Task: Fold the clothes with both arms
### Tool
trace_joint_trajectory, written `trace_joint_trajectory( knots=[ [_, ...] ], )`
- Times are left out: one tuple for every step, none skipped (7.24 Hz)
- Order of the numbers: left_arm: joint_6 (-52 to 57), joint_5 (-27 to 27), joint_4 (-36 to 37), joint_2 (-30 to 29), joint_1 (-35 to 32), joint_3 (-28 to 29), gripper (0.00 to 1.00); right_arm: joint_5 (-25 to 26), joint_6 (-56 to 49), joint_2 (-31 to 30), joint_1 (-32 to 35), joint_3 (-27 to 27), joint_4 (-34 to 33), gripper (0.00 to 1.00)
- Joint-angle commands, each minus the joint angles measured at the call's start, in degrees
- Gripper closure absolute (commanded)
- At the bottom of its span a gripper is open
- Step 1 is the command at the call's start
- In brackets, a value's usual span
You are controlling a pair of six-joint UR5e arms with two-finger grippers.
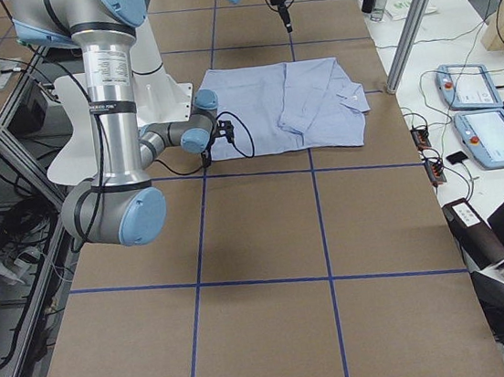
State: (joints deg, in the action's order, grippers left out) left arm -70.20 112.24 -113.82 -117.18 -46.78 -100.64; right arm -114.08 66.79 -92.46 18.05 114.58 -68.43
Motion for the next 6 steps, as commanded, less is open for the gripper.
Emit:
trace_joint_trajectory(
  knots=[
    [0.1,0.0,0.0,0.0,0.0,0.1,0.02,0.0,0.0,0.2,0.0,0.2,-1.4,0.51],
    [0.2,0.0,0.0,0.1,-0.1,0.1,0.02,0.0,0.1,0.2,0.1,0.4,-1.4,0.51],
    [0.2,-0.1,0.0,0.1,-0.1,0.1,0.02,0.0,0.1,0.1,0.1,0.4,-1.4,0.51],
    [0.2,-0.1,0.0,0.1,-0.1,0.1,0.02,0.0,0.1,0.2,0.1,0.6,-1.4,0.54],
    [0.2,-0.1,0.0,0.1,-0.1,0.2,0.02,0.0,0.2,0.2,0.1,0.6,-1.4,0.64],
    [0.2,-0.1,0.0,0.1,-0.1,0.3,0.02,-0.1,1.4,0.2,0.1,0.6,-1.4,0.78]
  ],
)
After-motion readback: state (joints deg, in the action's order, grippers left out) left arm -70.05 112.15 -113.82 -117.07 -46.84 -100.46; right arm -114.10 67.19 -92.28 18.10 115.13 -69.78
